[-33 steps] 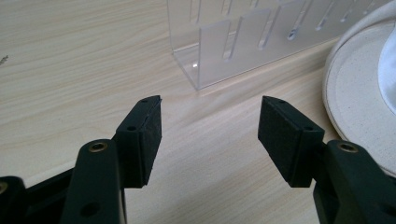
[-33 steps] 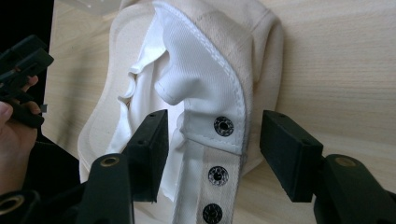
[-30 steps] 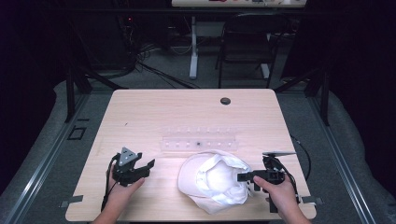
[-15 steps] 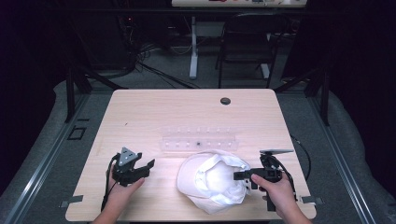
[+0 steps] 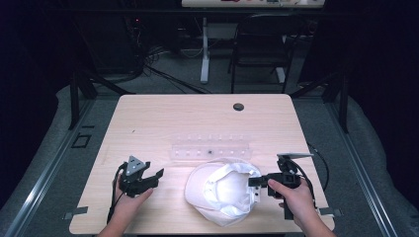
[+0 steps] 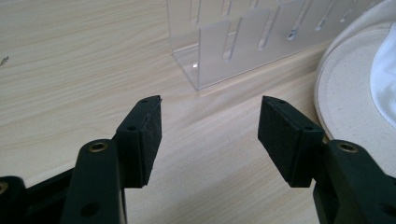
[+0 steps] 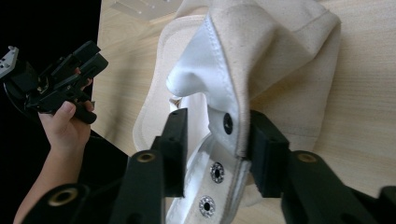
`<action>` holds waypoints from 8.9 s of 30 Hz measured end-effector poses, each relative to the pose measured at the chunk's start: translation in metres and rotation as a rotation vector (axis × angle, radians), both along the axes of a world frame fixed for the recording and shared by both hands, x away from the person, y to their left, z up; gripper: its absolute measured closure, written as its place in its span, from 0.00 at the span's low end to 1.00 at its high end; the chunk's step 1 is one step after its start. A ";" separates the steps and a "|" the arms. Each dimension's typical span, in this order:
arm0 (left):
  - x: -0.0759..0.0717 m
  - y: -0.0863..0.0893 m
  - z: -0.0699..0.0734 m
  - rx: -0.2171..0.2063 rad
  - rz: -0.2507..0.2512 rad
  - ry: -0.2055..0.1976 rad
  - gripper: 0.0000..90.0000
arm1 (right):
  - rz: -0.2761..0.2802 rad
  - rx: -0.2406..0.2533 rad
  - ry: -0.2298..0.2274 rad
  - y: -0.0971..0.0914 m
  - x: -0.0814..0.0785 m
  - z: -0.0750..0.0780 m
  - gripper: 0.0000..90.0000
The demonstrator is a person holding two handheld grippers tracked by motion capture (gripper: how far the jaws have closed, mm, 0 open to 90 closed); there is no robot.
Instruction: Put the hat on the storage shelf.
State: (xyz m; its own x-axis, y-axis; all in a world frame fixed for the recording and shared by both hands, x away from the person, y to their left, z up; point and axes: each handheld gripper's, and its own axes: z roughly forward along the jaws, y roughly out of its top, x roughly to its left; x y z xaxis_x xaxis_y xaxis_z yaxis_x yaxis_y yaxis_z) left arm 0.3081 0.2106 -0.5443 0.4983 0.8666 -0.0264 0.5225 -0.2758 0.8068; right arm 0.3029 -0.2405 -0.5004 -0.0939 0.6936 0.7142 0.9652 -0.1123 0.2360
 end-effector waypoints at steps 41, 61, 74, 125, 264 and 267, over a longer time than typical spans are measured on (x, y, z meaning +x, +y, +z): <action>0.000 0.000 -0.001 0.009 -0.005 0.000 0.45 | 0.044 0.046 -0.005 0.008 0.012 0.035 0.93; 0.000 0.000 0.000 0.002 0.000 -0.006 0.45 | 0.077 0.171 -0.102 0.024 0.017 0.075 0.93; -0.001 0.000 0.001 0.005 -0.008 -0.005 0.45 | 0.085 0.211 -0.128 0.035 0.021 0.098 0.93; -0.038 -0.076 0.057 -0.046 -0.314 -0.138 0.48 | 0.029 0.207 -0.267 0.065 0.053 0.195 0.93; 0.051 -0.128 0.036 0.063 -0.232 0.146 0.96 | -0.078 0.096 -0.174 0.111 0.138 0.145 0.93; 0.051 -0.129 0.030 0.062 -0.229 0.166 0.96 | -0.080 0.058 -0.163 0.114 0.139 0.141 0.93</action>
State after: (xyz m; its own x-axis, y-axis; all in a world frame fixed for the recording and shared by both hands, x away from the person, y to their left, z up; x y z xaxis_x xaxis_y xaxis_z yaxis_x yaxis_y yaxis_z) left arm 0.3592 0.0818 -0.5140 0.6741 0.7348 -0.0745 0.5649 -0.4480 0.6930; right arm 0.4422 -0.1267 -0.3593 -0.1579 0.6616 0.7331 0.9022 -0.2051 0.3794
